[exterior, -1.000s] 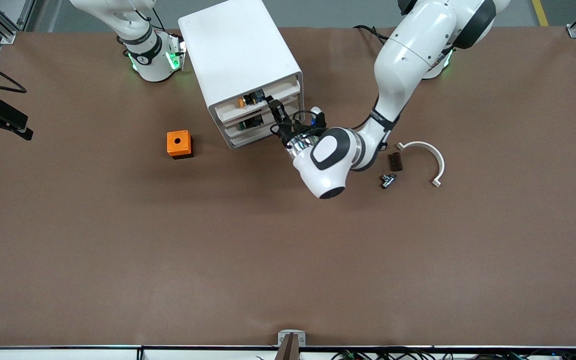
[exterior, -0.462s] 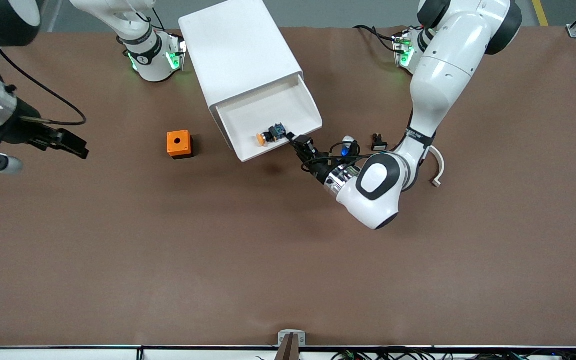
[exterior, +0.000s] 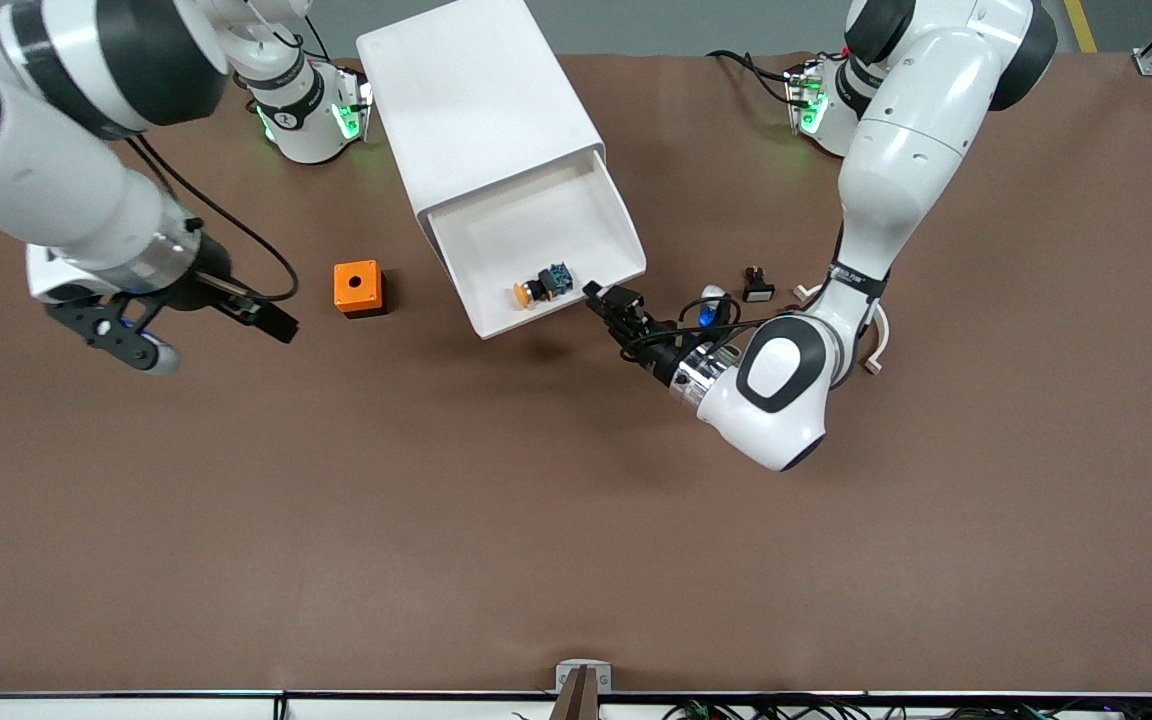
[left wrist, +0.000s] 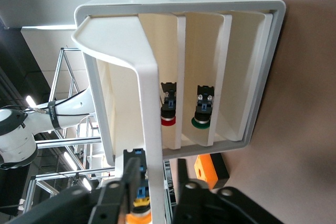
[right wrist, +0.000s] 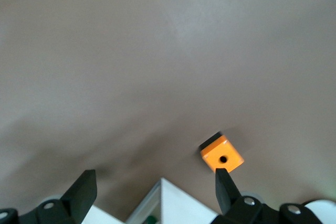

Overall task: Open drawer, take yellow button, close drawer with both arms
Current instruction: 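Pull the drawer open with the left gripper while the right gripper reaches in, then grasp the yellow push button in the drawer with the right gripper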

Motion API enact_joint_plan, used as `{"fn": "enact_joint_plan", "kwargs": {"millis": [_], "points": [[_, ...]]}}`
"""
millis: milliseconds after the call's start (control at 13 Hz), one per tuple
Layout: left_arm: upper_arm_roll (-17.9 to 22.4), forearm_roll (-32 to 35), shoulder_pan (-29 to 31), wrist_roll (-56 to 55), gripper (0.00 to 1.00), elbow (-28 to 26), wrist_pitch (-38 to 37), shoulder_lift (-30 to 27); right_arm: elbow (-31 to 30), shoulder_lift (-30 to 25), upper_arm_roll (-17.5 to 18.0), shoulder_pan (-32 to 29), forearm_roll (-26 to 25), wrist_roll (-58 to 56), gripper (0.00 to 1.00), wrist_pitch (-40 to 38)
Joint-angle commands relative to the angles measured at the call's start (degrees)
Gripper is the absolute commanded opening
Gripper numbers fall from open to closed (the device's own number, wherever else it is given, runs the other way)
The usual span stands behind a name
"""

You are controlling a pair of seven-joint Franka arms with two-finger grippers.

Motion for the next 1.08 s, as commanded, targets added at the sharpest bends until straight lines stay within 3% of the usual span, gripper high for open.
{"fn": "enact_joint_plan", "kwargs": {"millis": [0, 154, 462, 692, 1000], "points": [[0.05, 0.25, -0.07, 2.57, 0.99, 0.79, 0.10, -0.14, 0.59, 2.09, 4.48, -0.50, 2.19, 11.99, 1.00, 2.27], [2.31, 2.78, 1.86, 6.33, 0.99, 2.97, -0.07, -1.01, 0.50, 3.49, 6.33, 0.90, 2.56, 19.37, 1.00, 3.68], [5.93, 22.00, 2.75, 22.67, 0.99, 5.71, -0.17, -5.31, 0.06, 6.75, 6.60, 6.52, 2.47, 34.69, 1.00, 10.09], [9.53, 30.81, 4.06, 36.09, 0.99, 5.89, -0.08, -8.66, -0.29, 8.94, 10.46, 6.97, 1.51, 42.86, 1.00, 12.91], [10.86, 41.80, 3.98, 61.74, 0.99, 5.98, 0.18, -11.65, -6.87, 8.95, 16.43, 6.62, -4.02, 52.78, 1.00, 20.37]]}}
